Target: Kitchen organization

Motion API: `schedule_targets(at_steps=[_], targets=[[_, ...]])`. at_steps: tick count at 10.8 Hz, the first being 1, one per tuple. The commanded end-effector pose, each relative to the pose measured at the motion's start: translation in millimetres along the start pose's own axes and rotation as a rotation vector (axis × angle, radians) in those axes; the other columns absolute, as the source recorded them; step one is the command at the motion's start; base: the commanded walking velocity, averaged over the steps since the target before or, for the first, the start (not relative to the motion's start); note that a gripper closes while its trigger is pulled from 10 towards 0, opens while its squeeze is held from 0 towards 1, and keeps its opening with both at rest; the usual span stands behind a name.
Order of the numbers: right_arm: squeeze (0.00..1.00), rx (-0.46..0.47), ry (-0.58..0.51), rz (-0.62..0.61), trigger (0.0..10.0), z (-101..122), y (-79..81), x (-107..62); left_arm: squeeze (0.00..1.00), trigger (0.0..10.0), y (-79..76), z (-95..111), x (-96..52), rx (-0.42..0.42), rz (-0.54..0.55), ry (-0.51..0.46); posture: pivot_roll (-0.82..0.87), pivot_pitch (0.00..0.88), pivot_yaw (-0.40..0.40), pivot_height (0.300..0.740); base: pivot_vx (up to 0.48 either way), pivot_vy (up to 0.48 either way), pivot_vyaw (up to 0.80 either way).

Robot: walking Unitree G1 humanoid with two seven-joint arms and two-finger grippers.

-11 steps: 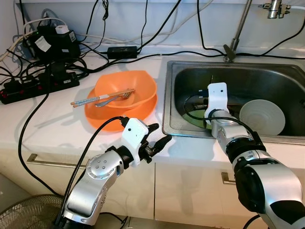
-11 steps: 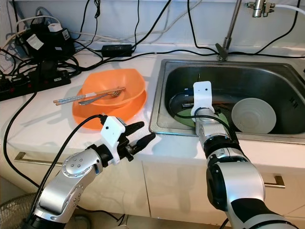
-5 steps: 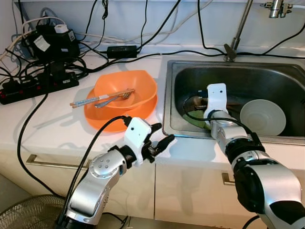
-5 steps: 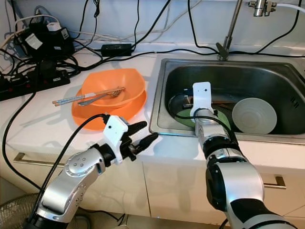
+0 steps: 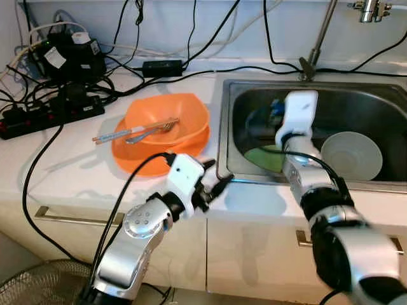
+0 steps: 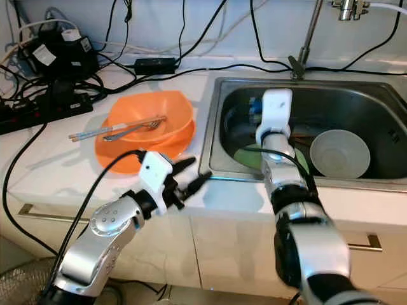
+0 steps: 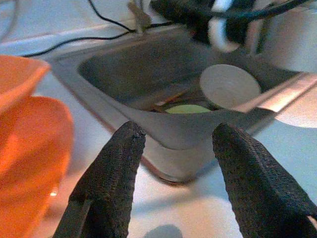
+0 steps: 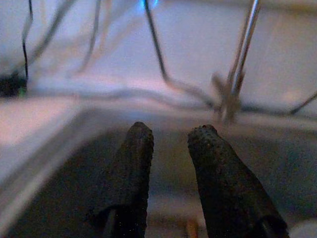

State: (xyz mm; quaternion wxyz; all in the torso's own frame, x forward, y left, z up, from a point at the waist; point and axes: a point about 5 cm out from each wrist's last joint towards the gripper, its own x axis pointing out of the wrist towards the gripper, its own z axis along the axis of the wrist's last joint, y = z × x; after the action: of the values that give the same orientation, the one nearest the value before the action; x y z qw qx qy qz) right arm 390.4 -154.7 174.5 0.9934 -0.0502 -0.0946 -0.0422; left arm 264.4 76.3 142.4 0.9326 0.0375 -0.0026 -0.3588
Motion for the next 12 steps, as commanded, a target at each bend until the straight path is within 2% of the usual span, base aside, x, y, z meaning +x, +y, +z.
schedule_targets(at_steps=[1,3,4,5,6,10,12], targets=[[0.0,-0.01,-0.169,-0.001,10.0,13,5.2,-11.6,0.0,10.0,8.7,5,2.0,0.045,0.077,-0.037,0.11,0.0,0.053,0.74,0.0,0.0,0.0],[0.0,0.026,-0.305,-0.034,10.0,18,9.1,-38.2,0.0,10.0,13.7,6,0.9,0.057,0.187,-0.123,0.09,0.0,0.056,0.74,0.0,0.0,0.0],[0.0,0.009,-0.357,-0.025,10.0,15,16.0,-59.7,0.0,10.0,18.4,3,-0.1,0.096,0.297,-0.109,0.08,0.0,0.058,0.74,0.0,0.0,0.0],[0.0,0.035,-0.323,-0.018,10.0,6,21.1,-71.5,0.0,10.0,21.9,2,1.7,0.182,0.35,-0.065,0.08,0.0,0.059,0.74,0.0,0.0,0.0],[0.0,0.039,-0.263,-0.01,10.0,-8,25.5,-81.7,0.0,10.0,25.2,18,-5.4,0.218,0.45,-0.185,0.09,0.0,0.057,0.74,0.0,0.0,0.0],[0.0,0.022,-0.214,0.007,10.0,-17,29.2,-84.9,0.0,10.0,30.2,47,-23.4,0.358,0.573,-0.343,0.12,0.0,0.045,0.74,0.0,0.0,0.0],[0.0,0.028,-0.21,0.01,10.0,-18,31.5,-86.1,0.0,10.0,40.0,53,-37.6,0.331,0.641,-0.353,0.12,0.0,0.044,0.74,0.0,0.0,0.0]])
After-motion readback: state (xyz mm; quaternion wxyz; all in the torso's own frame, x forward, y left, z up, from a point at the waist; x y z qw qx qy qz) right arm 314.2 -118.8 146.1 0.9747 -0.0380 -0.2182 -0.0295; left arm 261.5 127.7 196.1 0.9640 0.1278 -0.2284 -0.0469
